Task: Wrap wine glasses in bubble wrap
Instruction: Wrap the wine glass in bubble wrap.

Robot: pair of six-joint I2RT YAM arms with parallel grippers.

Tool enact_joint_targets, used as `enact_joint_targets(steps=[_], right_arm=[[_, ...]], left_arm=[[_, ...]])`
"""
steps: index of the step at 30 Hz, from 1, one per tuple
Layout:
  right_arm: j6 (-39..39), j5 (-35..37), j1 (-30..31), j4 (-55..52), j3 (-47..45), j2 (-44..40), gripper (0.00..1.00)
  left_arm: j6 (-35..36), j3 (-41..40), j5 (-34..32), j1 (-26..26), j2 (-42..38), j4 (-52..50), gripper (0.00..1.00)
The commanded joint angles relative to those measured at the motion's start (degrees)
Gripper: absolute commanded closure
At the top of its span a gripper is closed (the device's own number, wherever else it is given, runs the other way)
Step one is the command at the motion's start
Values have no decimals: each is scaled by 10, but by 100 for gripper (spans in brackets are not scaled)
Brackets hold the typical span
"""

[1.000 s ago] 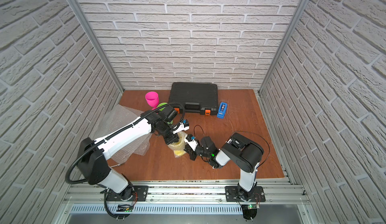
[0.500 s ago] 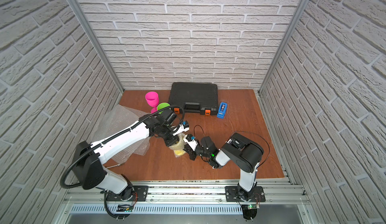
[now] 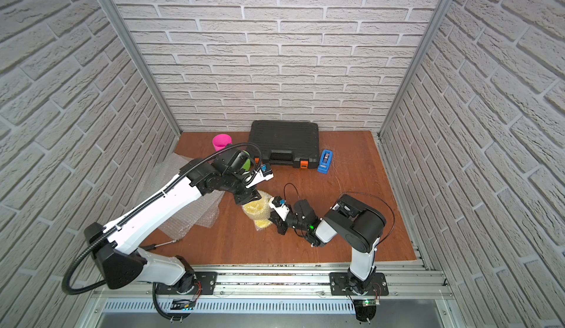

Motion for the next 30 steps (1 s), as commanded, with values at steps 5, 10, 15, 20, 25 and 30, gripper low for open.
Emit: enact_joint_targets(steps=[5, 10, 15, 20, 25, 30], right_arm=[[2, -1, 3, 18, -4, 1, 97], [3, -1, 3, 16, -2, 3, 97], [2, -2, 3, 13, 0, 5, 97], [2, -1, 3, 13, 1, 5, 97], [2, -2, 3, 13, 1, 5, 97], [3, -2, 3, 12, 0, 2, 97]], left_arm=[[26, -8, 20, 4, 64, 12, 72], [11, -58, 41, 12, 75, 42, 88], [-10, -110, 59, 15, 81, 81, 100], [-41, -163, 61, 13, 74, 129, 100], [-58, -194, 16, 3, 56, 161, 100], [-54, -192, -14, -9, 21, 143, 83]])
